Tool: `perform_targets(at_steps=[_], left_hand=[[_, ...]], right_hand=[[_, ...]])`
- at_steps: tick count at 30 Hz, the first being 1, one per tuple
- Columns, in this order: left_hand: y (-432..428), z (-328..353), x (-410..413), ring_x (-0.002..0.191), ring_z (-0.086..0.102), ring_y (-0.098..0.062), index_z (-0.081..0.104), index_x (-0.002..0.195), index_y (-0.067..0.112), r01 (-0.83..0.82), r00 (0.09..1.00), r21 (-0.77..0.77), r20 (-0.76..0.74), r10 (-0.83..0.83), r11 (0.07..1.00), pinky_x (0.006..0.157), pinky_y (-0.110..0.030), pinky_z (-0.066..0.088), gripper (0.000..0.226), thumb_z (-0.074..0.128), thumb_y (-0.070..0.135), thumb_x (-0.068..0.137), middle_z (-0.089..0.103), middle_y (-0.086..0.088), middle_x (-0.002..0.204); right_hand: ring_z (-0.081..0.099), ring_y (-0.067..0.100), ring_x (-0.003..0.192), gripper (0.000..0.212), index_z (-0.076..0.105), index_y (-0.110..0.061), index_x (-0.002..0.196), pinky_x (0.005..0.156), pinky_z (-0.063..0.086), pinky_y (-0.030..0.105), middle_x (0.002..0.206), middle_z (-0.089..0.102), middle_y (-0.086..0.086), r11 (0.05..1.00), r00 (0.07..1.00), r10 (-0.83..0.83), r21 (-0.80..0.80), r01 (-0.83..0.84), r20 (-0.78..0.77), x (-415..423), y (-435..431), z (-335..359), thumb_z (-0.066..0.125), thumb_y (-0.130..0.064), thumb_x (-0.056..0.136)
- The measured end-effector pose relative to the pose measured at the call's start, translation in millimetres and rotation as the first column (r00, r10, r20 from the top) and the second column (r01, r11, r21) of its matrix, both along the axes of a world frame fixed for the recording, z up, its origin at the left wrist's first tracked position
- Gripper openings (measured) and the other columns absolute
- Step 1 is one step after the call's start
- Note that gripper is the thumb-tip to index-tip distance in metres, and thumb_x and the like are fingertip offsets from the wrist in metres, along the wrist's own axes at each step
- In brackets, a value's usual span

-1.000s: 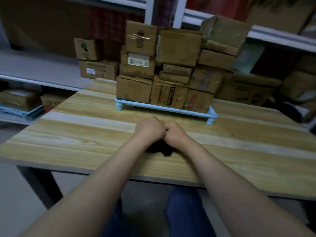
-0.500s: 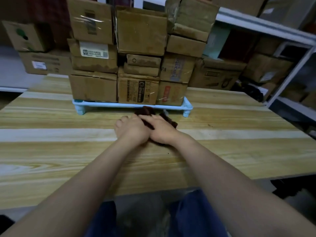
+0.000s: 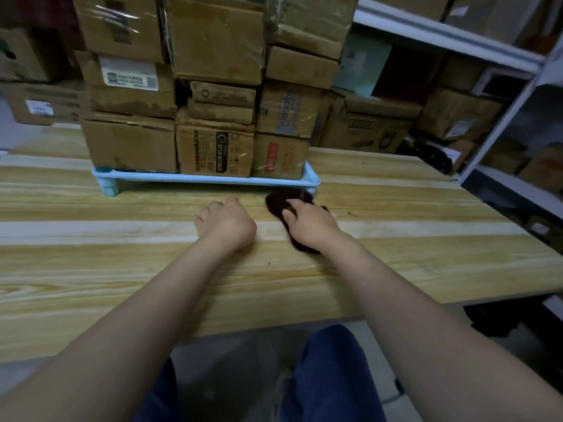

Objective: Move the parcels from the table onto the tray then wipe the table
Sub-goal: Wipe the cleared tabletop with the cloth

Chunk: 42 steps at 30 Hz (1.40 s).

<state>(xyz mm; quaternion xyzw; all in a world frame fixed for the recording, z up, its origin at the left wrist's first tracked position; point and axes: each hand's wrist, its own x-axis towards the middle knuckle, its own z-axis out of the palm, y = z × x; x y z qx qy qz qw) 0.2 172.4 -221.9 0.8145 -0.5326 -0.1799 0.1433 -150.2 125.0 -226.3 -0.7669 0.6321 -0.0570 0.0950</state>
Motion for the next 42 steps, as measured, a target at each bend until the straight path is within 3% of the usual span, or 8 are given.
perform_targets(at_steps=[9, 15, 20, 22, 25, 28, 35, 42], left_hand=[[-7.3, 7.6, -51.2, 0.135, 0.035, -0.038, 0.041, 0.142, 0.013, -0.026, 0.997, 0.025, 0.074, 0.024, 0.999, 0.109, -0.042, 0.03, 0.053, 0.046, 0.03, 0.093, 0.037, -0.019, 0.147], [-11.2, 7.6, -123.1, 0.14, 0.028, -0.031, 0.037, 0.146, 0.02, 0.178, 0.978, -0.007, 0.111, -0.176, 0.984, 0.115, -0.041, 0.022, 0.053, 0.044, 0.037, 0.095, 0.032, -0.013, 0.153], [-27.7, 7.4, -132.5, 0.139, 0.031, -0.03, 0.036, 0.146, 0.021, 0.226, 0.956, -0.02, 0.196, -0.218, 0.974, 0.113, -0.04, 0.022, 0.052, 0.043, 0.034, 0.096, 0.035, -0.01, 0.151], [-40.2, 7.4, -135.0, 0.136, 0.037, -0.03, 0.039, 0.144, 0.022, 0.219, 0.956, -0.025, 0.205, -0.209, 0.975, 0.11, -0.04, 0.028, 0.05, 0.043, 0.034, 0.096, 0.041, -0.01, 0.147], [-59.8, 10.3, -139.5, 0.125, 0.05, -0.029, 0.049, 0.135, 0.022, 0.233, 0.955, 0.004, 0.189, -0.229, 0.973, 0.096, -0.038, 0.042, 0.044, 0.049, 0.031, 0.092, 0.051, -0.009, 0.136], [-73.9, 16.1, -144.3, 0.12, 0.054, -0.028, 0.052, 0.131, 0.021, 0.263, 0.936, 0.012, 0.24, -0.258, 0.965, 0.091, -0.036, 0.045, 0.037, 0.049, 0.026, 0.094, 0.055, -0.009, 0.132], [-110.2, 26.6, -161.0, 0.117, 0.051, -0.024, 0.057, 0.124, 0.026, 0.458, 0.78, -0.099, 0.522, -0.346, 0.883, 0.095, -0.035, 0.033, 0.032, 0.045, 0.022, 0.094, 0.061, -0.003, 0.119], [-145.9, 25.0, -167.5, 0.131, 0.035, -0.029, 0.039, 0.142, 0.009, 0.372, 0.704, 0.056, 0.634, -0.321, 0.927, 0.107, -0.038, 0.025, 0.052, 0.046, 0.028, 0.095, 0.045, -0.011, 0.14]], right_hand=[[0.063, 0.007, 0.109, 0.029, 0.07, -0.033, 0.119, 0.099, 0.047, 0.029, 0.118, 0.071, -0.008, 0.887, 0.835, 0.433, 0.004, -0.462, 0.34, -64.9, 72.7, -5.5, 0.067, -0.038, 0.091], [0.059, 0.026, 0.119, 0.032, 0.065, -0.03, 0.128, 0.098, 0.044, 0.033, 0.127, 0.066, 0.008, 0.98, 0.977, -0.043, -0.183, 0.082, 0.207, -151.5, 34.9, -13.5, 0.055, -0.038, 0.099], [0.06, 0.038, 0.111, 0.038, 0.057, -0.01, 0.126, 0.081, 0.043, 0.037, 0.118, 0.066, 0.018, 0.812, 0.792, -0.47, -0.162, 0.561, 0.389, -176.8, -3.2, -4.2, 0.038, -0.035, 0.106], [0.058, 0.035, 0.117, 0.039, 0.054, -0.014, 0.127, 0.092, 0.044, 0.039, 0.124, 0.064, 0.017, 0.922, 0.85, -0.274, -0.128, 0.365, 0.449, -155.0, -18.0, -3.6, 0.038, -0.042, 0.105], [0.036, 0.029, 0.142, 0.048, 0.042, -0.032, 0.145, 0.118, 0.024, 0.048, 0.149, 0.048, 0.009, 0.997, 0.989, 0.065, 0.038, -0.07, 0.134, -131.2, -38.5, -14.3, 0.036, -0.052, 0.102], [0.025, 0.027, 0.149, 0.052, 0.026, -0.028, 0.156, 0.118, 0.025, 0.043, 0.161, 0.031, 0.01, 0.996, 0.995, 0.027, 0.078, -0.035, 0.095, -135.4, -77.0, -13.5, 0.031, -0.042, 0.106], [0.05, 0.035, 0.127, 0.042, 0.044, -0.012, 0.142, 0.092, 0.041, 0.038, 0.138, 0.054, 0.017, 0.968, 0.94, -0.246, 0.015, 0.25, 0.236, -114.4, -170.7, -5.4, 0.028, -0.031, 0.109], [0.023, 0.024, 0.151, 0.054, 0.025, -0.044, 0.154, 0.123, 0.019, 0.044, 0.165, 0.025, 0.0, 0.922, 0.936, 0.082, 0.331, -0.202, 0.342, -115.8, -187.0, 8.5, 0.033, -0.057, 0.102]])
